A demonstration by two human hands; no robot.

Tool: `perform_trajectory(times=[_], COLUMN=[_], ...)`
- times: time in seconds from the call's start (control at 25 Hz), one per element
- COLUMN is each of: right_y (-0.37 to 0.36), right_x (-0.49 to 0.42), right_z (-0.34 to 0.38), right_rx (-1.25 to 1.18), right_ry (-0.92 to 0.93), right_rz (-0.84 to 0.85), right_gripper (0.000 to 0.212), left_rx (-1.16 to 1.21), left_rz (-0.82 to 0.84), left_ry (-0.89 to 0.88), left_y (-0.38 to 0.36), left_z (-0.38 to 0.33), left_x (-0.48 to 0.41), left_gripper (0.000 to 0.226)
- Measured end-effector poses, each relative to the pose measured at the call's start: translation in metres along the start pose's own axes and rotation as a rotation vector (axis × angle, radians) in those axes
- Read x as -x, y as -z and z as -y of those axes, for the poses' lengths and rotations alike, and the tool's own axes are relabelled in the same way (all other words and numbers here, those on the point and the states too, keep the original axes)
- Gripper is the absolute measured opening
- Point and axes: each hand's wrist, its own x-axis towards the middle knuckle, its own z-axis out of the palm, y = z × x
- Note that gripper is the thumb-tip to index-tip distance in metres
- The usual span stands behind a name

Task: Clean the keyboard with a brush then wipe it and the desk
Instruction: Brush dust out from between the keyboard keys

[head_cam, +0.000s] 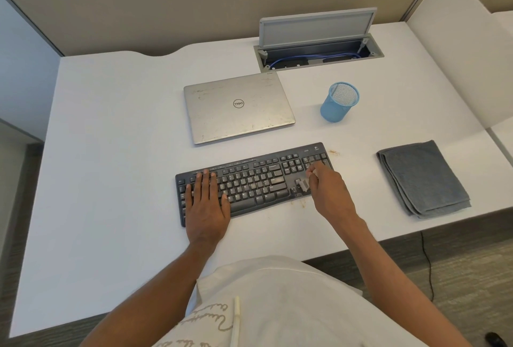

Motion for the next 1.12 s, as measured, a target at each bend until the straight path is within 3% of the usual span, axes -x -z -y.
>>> perform_trajectory(times=[0.28, 0.48, 0.76, 0.96, 1.12], right_y=[0.000, 0.002, 0.007, 0.010, 0.001], right_x=[0.000, 0.003, -0.001, -0.006, 0.001], right_z=[-0.006, -0.003, -0.007, 0.001, -0.001], right_rx=[0.110, -0.024, 0.042, -0.064, -0.058], right_ry=[-0.015, 0.009, -0.004, 0.024, -0.008], right_rz=[0.061, 0.000, 0.068, -0.031, -0.003], right_gripper=[0.017, 0.019, 0.016, 0.016, 0.016], left_rx=[-0.016, -0.015, -0.008, -0.008, -0.008], left_rz=[0.006, 0.006, -0.002, -0.005, -0.007], left_ry=[0.000, 0.000, -0.004, -0.003, -0.003], left_y=[0.000, 0.000, 0.000, 0.001, 0.000], left_z=[0.000, 0.000, 0.000, 0.000, 0.000], left_x=[0.000, 0.000, 0.001, 0.001, 0.000], left_gripper=[0.066, 0.066, 0.066, 0.066, 0.066])
